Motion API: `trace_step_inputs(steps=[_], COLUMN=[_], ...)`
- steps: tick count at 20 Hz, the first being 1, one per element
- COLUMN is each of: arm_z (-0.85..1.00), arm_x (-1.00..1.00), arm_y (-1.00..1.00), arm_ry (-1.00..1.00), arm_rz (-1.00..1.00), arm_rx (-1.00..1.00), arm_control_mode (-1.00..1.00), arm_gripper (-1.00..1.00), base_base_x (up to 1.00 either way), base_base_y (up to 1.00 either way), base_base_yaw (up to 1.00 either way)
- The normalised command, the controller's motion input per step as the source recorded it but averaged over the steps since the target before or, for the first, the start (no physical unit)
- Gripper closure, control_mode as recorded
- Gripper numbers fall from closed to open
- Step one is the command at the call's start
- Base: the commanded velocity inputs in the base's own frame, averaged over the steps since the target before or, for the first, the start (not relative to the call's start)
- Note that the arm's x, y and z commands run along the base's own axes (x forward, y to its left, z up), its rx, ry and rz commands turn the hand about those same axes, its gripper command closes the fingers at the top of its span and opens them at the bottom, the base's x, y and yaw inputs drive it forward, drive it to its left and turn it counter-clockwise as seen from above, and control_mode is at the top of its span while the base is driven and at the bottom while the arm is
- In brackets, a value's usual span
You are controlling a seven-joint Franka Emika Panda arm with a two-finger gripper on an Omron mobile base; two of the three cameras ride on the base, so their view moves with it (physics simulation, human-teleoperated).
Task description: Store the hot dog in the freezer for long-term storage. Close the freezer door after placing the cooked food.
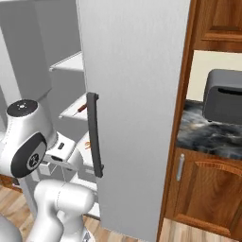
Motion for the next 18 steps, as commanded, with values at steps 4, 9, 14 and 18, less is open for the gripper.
trace_step_inputs(steps=[4,9,14,18], arm_z=[0.0,0.0,0.0,0.0], arm_x=[0.0,0.0,0.0,0.0], arm_y=[0.0,0.0,0.0,0.0], arm_ry=[0.0,0.0,0.0,0.0], arm_rz=[0.0,0.0,0.0,0.0], arm_rx=[0.0,0.0,0.0,0.0], arm_control_mode=[1.0,1.0,1.0,1.0], arm_gripper=[-1.0,-1.0,-1.0,-1.0], base_base_x=[-0.26,-0.41,-0.47,-0.36], base_base_y=[0.44,0.49,0.49,0.41], base_base_yaw=[-0.3,-0.2,-0.18,-0.18])
